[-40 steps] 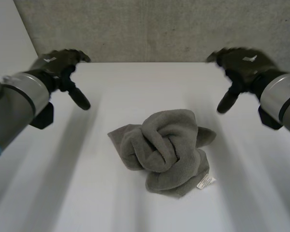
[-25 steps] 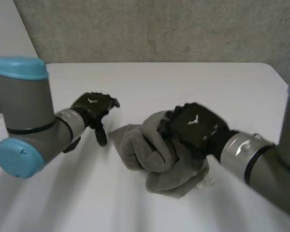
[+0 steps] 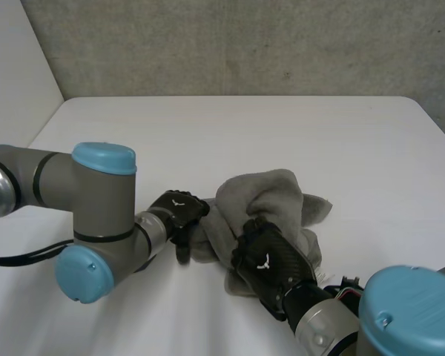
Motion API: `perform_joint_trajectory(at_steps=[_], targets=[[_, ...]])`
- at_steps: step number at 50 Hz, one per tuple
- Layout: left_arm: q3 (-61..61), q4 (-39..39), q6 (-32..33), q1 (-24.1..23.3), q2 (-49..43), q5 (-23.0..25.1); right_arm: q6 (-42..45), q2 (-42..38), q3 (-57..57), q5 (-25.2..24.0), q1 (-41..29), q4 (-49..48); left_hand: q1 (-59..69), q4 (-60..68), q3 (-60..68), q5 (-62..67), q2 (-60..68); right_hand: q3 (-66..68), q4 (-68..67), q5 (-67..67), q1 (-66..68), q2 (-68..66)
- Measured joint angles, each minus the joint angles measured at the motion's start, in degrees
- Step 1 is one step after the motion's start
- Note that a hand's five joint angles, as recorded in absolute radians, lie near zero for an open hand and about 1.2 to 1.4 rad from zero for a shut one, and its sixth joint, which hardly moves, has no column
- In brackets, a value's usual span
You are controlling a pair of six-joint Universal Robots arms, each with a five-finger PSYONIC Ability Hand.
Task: Fold the towel.
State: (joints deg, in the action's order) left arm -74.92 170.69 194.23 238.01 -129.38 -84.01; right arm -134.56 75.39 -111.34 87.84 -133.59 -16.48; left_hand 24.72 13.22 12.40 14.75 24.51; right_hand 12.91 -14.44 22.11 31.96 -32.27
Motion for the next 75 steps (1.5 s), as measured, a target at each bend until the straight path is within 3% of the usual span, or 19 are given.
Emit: perform_joint_trajectory(at_steps=[4, 7, 9, 12, 18, 23, 32, 38, 43, 48, 56, 58, 60, 64, 66, 68, 75], targets=[[0.0, 0.8, -1.6, -1.3, -0.1, -0.1, 1.9, -2.5, -1.1, 0.8, -0.4, -3.0, 3.0, 0.0, 0.0, 3.1, 2.8, 0.0, 0.0, 8.0, 8.1, -7.7], [-0.2, 1.9, -3.7, -2.2, -0.1, -0.1, 2.8, -4.2, -1.5, 1.7, -0.4, -4.4, 13.8, 0.0, 0.0, 13.4, 14.5, 0.0, 0.0, 17.6, 18.0, -15.4], [-0.4, 3.1, -5.9, -2.6, -0.2, -0.1, 3.2, -4.8, -1.4, 2.3, -0.1, -5.0, 33.4, 0.0, 0.0, 33.2, 35.1, 0.0, 0.0, 28.9, 29.6, -21.9], [-0.6, 4.7, -8.7, -2.9, -0.3, -0.2, 3.4, -4.7, -1.1, 2.7, 0.2, -5.1, 48.6, 0.0, 0.0, 49.0, 49.1, 0.0, 0.0, 39.2, 39.1, -26.6], [-0.5, 7.7, -12.5, -2.8, 0.0, -0.8, 3.1, -2.1, 1.6, 1.6, 0.6, -4.5, 50.3, 0.0, 0.0, 50.5, 49.3, 0.0, 0.0, 41.2, 40.8, -31.0], [0.6, 9.9, -12.9, -1.5, 2.1, -1.6, 3.1, -0.7, 8.4, -3.3, 1.8, -3.8, 50.3, 0.0, 0.0, 50.7, 49.3, 0.0, 0.0, 41.2, 41.0, -33.3], [6.3, 15.5, -10.9, 4.8, 14.4, -2.8, 0.5, -0.5, 36.8, -12.6, 11.5, -0.2, 50.8, 0.0, 0.0, 50.7, 49.3, 0.0, 0.0, 43.0, 41.3, -42.7], [7.7, 19.8, -10.4, 7.0, 25.6, -2.5, -9.4, -0.3, 51.2, -16.4, 17.6, 1.2, 50.8, 0.0, 0.0, 51.0, 49.3, 0.0, 0.0, 44.4, 44.2, -43.1], [2.7, 21.8, -10.4, 7.0, 31.0, -2.3, -19.9, 0.7, 48.9, -21.1, 23.6, 1.2, 50.8, 0.0, 0.0, 51.0, 49.3, 0.0, 0.0, 44.4, 44.2, -43.1], [-5.8, 22.1, -10.5, 6.7, 32.5, -2.3, -27.4, 2.0, 39.6, -27.0, 27.9, 0.7, 50.8, 0.0, 0.0, 51.0, 49.3, 0.0, 0.0, 44.4, 44.2, -43.1], [-18.4, 22.2, -10.3, 6.3, 27.4, -2.5, -29.2, -2.2, 27.8, -30.5, 32.8, 1.8, 50.8, 0.0, 0.0, 51.0, 49.4, 0.0, 0.0, 44.0, 43.6, -42.8], [-20.0, 22.2, -10.3, 6.3, 25.4, -2.6, -28.9, -4.0, 26.8, -30.2, 33.2, 3.2, 50.8, 0.0, 0.0, 51.0, 49.4, 0.0, 0.0, 36.3, 36.5, -35.7], [-20.9, 22.2, -10.3, 6.5, 23.7, -2.7, -28.4, -5.4, 26.3, -29.6, 33.5, 5.3, 47.7, 0.0, 0.0, 48.3, 46.5, 0.0, 0.0, 27.1, 27.3, -26.4], [-21.8, 21.9, -10.2, 7.6, 21.1, -3.0, -26.7, -7.3, 26.3, -27.1, 33.2, 11.4, 11.0, 0.0, 0.0, 11.3, 10.4, 0.0, 0.0, 4.4, 5.9, -5.4], [-21.8, 21.8, -10.1, 8.3, 20.8, -3.1, -26.1, -7.3, 26.2, -25.9, 33.0, 13.5, 2.1, 0.0, 0.0, 1.5, 1.9, 0.0, 0.0, -5.2, -2.2, 2.6], [-21.7, 21.7, -10.1, 9.3, 20.7, -3.2, -25.7, -6.6, 25.6, -24.0, 32.1, 15.4, -1.0, 0.0, 0.0, -4.3, -2.9, 0.0, 0.0, -10.3, -7.5, 8.2], [-21.9, 21.6, -10.1, 11.9, 22.2, -3.3, -26.5, -2.6, 21.2, -19.5, 26.0, 16.2, -4.1, 0.0, 0.0, -8.8, -6.5, 0.0, 0.0, -10.7, -7.8, 8.6]])
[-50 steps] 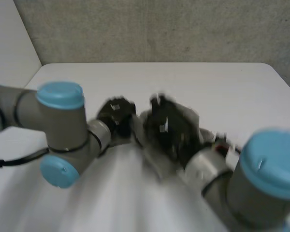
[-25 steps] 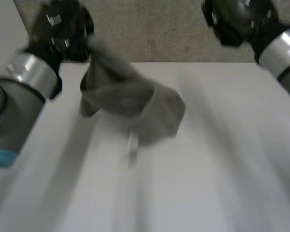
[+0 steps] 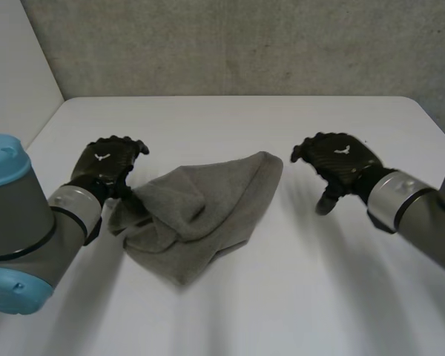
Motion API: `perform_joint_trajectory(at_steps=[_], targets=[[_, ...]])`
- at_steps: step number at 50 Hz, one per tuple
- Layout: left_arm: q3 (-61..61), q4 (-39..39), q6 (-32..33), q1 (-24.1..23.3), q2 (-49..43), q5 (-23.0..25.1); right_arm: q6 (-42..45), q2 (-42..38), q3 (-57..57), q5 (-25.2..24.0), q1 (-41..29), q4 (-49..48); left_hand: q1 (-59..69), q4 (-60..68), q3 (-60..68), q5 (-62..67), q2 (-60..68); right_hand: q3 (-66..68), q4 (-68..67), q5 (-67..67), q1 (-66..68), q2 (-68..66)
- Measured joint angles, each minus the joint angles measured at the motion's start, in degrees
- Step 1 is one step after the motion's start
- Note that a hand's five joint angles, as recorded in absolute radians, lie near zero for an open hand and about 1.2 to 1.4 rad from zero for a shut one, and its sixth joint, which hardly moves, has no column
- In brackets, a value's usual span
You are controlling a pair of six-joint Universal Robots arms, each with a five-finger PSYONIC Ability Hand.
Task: Fold the towel.
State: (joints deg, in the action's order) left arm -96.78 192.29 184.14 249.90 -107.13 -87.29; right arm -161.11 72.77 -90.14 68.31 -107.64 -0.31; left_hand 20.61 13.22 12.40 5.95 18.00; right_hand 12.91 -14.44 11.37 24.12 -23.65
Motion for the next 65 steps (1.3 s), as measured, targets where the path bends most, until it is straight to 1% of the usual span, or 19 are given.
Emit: perform_joint_trajectory(at_steps=[7, 12, 16, 21, 25, 27, 30, 32, 37, 39, 43, 45, 46, 51, 54, 57, 58, 62, 65], targets=[[-1.0, 0.1, 0.0, 1.4, 1.0, 0.1, -2.9, 1.8, -4.0, 3.8, -8.8, -2.5, -0.4, 0.0, 0.0, -0.7, -0.6, 0.0, 0.0, 4.1, 0.5, -0.7], [-1.8, 0.2, 0.1, 2.5, 0.9, 0.1, -4.9, 1.6, -5.4, 7.0, -16.0, -4.2, -0.4, 0.0, 0.0, -0.5, -0.6, 0.0, 0.0, 9.2, 5.9, -6.2], [-2.0, 0.3, 0.1, 4.0, 0.7, 0.3, -5.6, 0.9, -5.9, 9.4, -20.7, -5.2, -0.4, 0.0, 0.0, -0.1, -0.6, 0.0, 0.0, 10.1, 6.9, -6.9], [-2.1, 0.1, 1.0, 6.1, 0.3, 0.7, -5.6, -1.3, -5.3, 12.2, -24.7, -7.3, -0.4, 0.0, 0.0, 2.2, -0.4, 0.0, 0.0, 12.6, 9.3, -9.6], [-2.2, -0.1, 2.5, 6.4, -0.1, 1.0, -5.5, -3.9, -4.1, 13.5, -26.1, -9.1, 0.1, 0.0, 0.0, 5.1, 2.2, 0.0, 0.0, 15.4, 12.1, -12.5], [-2.2, -0.4, 3.3, 6.2, -0.4, 1.1, -5.5, -5.9, -3.0, 14.0, -26.6, -10.1, 5.2, 0.0, 0.0, 10.9, 8.4, 0.0, 0.0, 17.1, 14.0, -14.2], [-2.3, -1.4, 4.0, 5.6, -0.8, 1.5, -5.4, -9.5, -1.0, 14.3, -27.1, -10.8, 20.3, 0.0, 0.0, 24.6, 23.3, 0.0, 0.0, 20.0, 16.6, -17.3], [-2.3, -2.1, 4.2, 5.1, -1.0, 2.1, -5.4, -11.9, 0.5, 14.5, -27.4, -11.1, 27.6, 0.0, 0.0, 32.1, 30.5, 0.0, 0.0, 20.9, 17.6, -18.3], [-2.3, -4.7, 4.1, 3.8, -1.3, 5.0, -5.1, -17.8, 4.6, 15.2, -28.3, -11.0, 32.5, 0.0, 0.0, 37.4, 35.4, 0.0, 0.0, 22.4, 19.3, -19.8], [-2.3, -5.8, 3.9, 3.4, -1.3, 6.2, -5.0, -19.5, 6.0, 15.8, -28.4, -10.9, 34.0, 0.0, 0.0, 39.1, 37.0, 0.0, 0.0, 25.3, 22.7, -23.0], [-2.3, -8.5, 3.7, 3.0, -1.3, 8.5, -4.8, -21.5, 8.0, 17.0, -28.3, -10.6, 51.6, 0.0, 0.0, 56.4, 54.5, 0.0, 0.0, 39.0, 37.1, -37.4], [-2.2, -9.9, 3.7, 3.0, -1.3, 9.3, -4.8, -21.6, 8.3, 17.2, -28.0, -10.5, 53.6, 0.0, 0.0, 59.1, 55.8, 0.0, 0.0, 49.7, 47.6, -46.0], [-2.2, -10.6, 3.7, 3.1, -1.2, 9.7, -4.7, -21.4, 8.2, 17.1, -27.9, -10.2, 53.6, 0.0, 0.0, 59.1, 55.8, 0.0, 0.0, 53.2, 50.4, -47.9], [-1.9, -14.0, 3.8, 3.6, 0.1, 10.3, -3.7, -16.8, 6.0, 14.5, -26.9, -7.6, 53.6, 0.0, 0.0, 59.2, 55.8, 0.0, 0.0, 54.1, 50.6, -48.1], [-1.6, -16.7, 4.0, 4.2, 2.1, 10.4, -2.0, -12.5, 4.6, 11.2, -24.7, -4.5, 53.6, 0.0, 0.0, 59.2, 55.8, 0.0, 0.0, 54.1, 50.6, -48.1], [-0.8, -19.6, 4.1, 5.4, 4.7, 10.5, 1.0, -7.7, 4.4, 6.6, -20.2, -0.3, 53.6, 0.0, 0.0, 59.2, 55.8, 0.0, 0.0, 54.2, 50.6, -48.1], [-0.6, -19.9, 4.1, 5.6, 5.1, 10.5, 1.5, -7.1, 4.6, 5.9, -19.4, 0.3, 53.6, 0.0, 0.0, 59.2, 55.8, 0.0, 0.0, 54.2, 50.6, -48.1], [2.9, -19.8, 3.8, 6.6, 6.5, 10.4, 4.5, -5.5, 10.1, 2.1, -14.9, 3.0, 53.6, 0.0, 0.0, 59.2, 55.8, 0.0, 0.0, 54.2, 50.6, -48.1], [7.9, -17.5, 2.7, 6.4, 6.1, 10.0, 6.3, -8.3, 19.4, 0.4, -13.0, 3.7, 53.6, 0.0, 0.0, 59.2, 55.8, 0.0, 0.0, 54.3, 50.7, -48.2]])
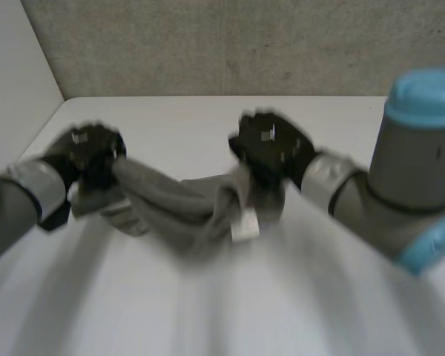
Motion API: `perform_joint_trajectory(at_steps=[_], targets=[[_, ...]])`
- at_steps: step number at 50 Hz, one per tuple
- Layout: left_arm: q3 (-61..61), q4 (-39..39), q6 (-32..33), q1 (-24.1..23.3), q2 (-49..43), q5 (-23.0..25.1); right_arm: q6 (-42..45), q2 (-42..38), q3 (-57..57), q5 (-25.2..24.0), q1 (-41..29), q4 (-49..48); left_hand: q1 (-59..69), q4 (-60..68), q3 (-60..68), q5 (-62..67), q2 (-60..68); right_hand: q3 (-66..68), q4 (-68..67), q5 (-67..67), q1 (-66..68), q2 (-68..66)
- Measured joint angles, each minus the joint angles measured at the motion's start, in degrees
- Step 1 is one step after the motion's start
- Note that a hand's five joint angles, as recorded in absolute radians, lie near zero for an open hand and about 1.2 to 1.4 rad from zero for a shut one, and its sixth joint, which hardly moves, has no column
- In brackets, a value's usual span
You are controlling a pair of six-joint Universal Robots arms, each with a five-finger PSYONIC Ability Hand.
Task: Fold the towel.
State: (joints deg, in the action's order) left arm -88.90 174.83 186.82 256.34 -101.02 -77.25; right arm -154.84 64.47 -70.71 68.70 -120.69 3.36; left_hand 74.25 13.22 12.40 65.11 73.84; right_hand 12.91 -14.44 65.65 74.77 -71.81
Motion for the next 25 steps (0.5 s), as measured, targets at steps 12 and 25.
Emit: perform_joint_trajectory(at_steps=[12, 25], targets=[[15.4, 6.6, -13.6, -3.2, 1.3, -2.7, 1.2, -6.6, 33.6, -11.5, 0.8, -3.4, 0.0, 0.0, 0.0, 0.1, 0.0, 0.0, 0.0, 0.1, 0.0, -0.5], [-8.1, 11.6, -15.3, -3.7, 6.9, -3.2, -1.6, -1.0, 10.0, -24.8, 7.4, -14.2, 0.0, 0.0, 0.0, 0.3, 0.0, 0.0, 0.0, -34.0, -32.8, 29.0]])
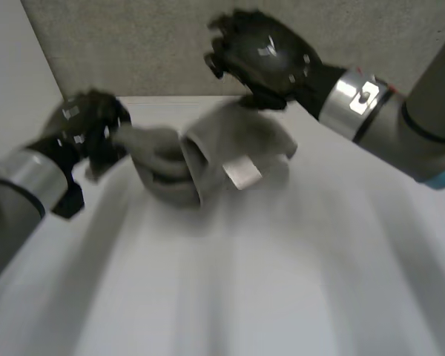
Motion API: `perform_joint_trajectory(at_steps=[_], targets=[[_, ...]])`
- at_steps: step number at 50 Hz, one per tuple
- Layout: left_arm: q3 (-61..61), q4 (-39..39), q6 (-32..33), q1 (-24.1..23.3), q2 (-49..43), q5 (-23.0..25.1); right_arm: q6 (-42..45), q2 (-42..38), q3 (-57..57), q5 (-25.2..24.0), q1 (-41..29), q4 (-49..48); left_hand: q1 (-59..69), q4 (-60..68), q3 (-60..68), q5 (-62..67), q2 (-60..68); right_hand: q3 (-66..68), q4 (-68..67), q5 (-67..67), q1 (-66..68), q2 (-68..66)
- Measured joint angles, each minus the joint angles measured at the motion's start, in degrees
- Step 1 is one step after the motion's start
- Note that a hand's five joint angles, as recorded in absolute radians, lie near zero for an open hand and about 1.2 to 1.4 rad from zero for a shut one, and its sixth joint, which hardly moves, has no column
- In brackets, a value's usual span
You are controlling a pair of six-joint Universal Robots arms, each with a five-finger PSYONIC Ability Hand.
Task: Fold the towel.
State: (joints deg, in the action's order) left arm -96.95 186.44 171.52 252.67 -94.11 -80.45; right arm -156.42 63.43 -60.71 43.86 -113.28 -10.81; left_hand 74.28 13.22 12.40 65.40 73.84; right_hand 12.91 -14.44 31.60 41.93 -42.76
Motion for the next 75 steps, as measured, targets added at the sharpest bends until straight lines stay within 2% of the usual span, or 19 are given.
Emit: perform_joint_trajectory(at_steps=[5, 6, 8, 12, 15, 19, 22, 26, 31, 36, 41, 44, 49, 62, 67, 75], targets=[[-6.3, 2.8, 0.2, 0.9, -3.9, -0.2, 0.1, -2.9, -5.5, 0.0, 3.7, -0.3, 0.0, 0.0, 0.0, 0.0, 0.0, 0.0, 0.0, -23.0, -19.6, 20.4], [-7.1, 3.0, 0.2, 1.2, -5.0, -0.3, 0.3, -3.7, -6.2, 0.1, 4.2, 0.2, -5.8, 0.0, 0.0, -5.7, -5.9, 0.0, 0.0, -26.9, -23.5, 24.1], [-8.1, 3.2, 0.3, 1.9, -6.7, -0.3, 1.0, -5.1, -7.4, 0.4, 4.9, 2.2, -14.6, 0.0, 0.0, -15.4, -14.5, 0.0, 0.0, -28.1, -26.7, 27.7], [-9.0, 2.3, 0.4, 2.9, -9.3, -0.3, 3.7, -6.4, -9.3, 1.9, 5.5, 8.0, -21.8, 0.0, 0.0, -22.8, -21.4, 0.0, 0.0, -28.1, -27.6, 28.3], [-9.0, 1.3, 1.0, 3.5, -10.3, -0.3, 6.4, -5.6, -11.0, 5.3, 5.3, 14.2, -31.1, 0.0, 0.0, -32.5, -30.4, 0.0, 0.0, -28.1, -27.6, 28.3], [-8.6, 0.5, 2.6, 3.6, -10.3, -0.3, 6.8, -2.1, -14.1, 11.1, 4.8, 18.9, -33.9, 0.0, 0.0, -35.8, -33.2, 0.0, 0.0, -28.1, -27.8, 28.3], [-8.3, 0.2, 4.5, 3.6, -9.6, -0.3, 3.3, 1.8, -18.0, 16.1, 4.2, 19.5, -34.3, 0.0, 0.0, -36.5, -33.8, 0.0, 0.0, -28.1, -27.8, 28.3], [-8.2, 0.1, 6.9, 3.5, -8.4, -0.3, -6.4, 7.4, -24.8, 22.3, 3.0, 16.2, -37.8, 0.0, 0.0, -40.0, -37.4, 0.0, 0.0, -28.1, -27.9, 28.3], [-8.1, 0.1, 7.9, 3.3, -7.1, -0.4, -18.6, 12.7, -33.2, 27.9, 0.2, 8.7, -38.6, 0.0, 0.0, -41.6, -38.5, 0.0, 0.0, -28.1, -27.9, 28.3], [-8.0, 0.3, 7.9, 3.0, -6.6, -0.4, -23.3, 13.7, -37.9, 32.5, -4.6, 3.5, -40.4, 0.0, 0.0, -43.4, -40.2, 0.0, 0.0, -28.1, -28.0, 28.3], [-8.0, 0.5, 7.6, 3.1, -6.8, -0.4, -23.8, 11.5, -38.8, 39.0, -10.9, 0.6, -40.4, 0.0, 0.0, -43.5, -40.3, 0.0, 0.0, -28.1, -28.1, 28.3], [-8.0, 0.7, 7.3, 3.3, -7.1, -0.4, -23.4, 8.7, -37.9, 44.7, -15.3, -1.2, -40.4, 0.0, 0.0, -43.5, -40.3, 0.0, 0.0, -28.1, -28.1, 28.3], [-8.0, 0.8, 7.1, 3.6, -7.3, -0.3, -23.1, 3.5, -34.8, 50.7, -20.1, -2.9, -40.4, 0.0, 0.0, -43.6, -40.3, 0.0, 0.0, -28.1, -28.1, 28.3], [-8.0, 0.9, 7.2, 4.4, -8.8, -0.1, -23.2, -10.3, -22.8, 59.2, -27.2, -4.1, -40.0, 0.0, 0.0, -41.5, -39.8, 0.0, 0.0, -28.1, -28.1, 28.3], [-8.0, 0.7, 7.3, 4.6, -9.3, -0.3, -23.2, -14.6, -18.8, 61.3, -28.0, -4.1, -28.1, 0.0, 0.0, -29.5, -27.8, 0.0, 0.0, -27.0, -27.1, 27.9], [-7.8, 0.3, 7.4, 4.7, -9.5, -0.3, -23.1, -18.6, -15.7, 63.0, -27.6, -5.6, -17.1, 0.0, 0.0, -18.3, -16.4, 0.0, 0.0, 2.0, 2.1, -1.8]])
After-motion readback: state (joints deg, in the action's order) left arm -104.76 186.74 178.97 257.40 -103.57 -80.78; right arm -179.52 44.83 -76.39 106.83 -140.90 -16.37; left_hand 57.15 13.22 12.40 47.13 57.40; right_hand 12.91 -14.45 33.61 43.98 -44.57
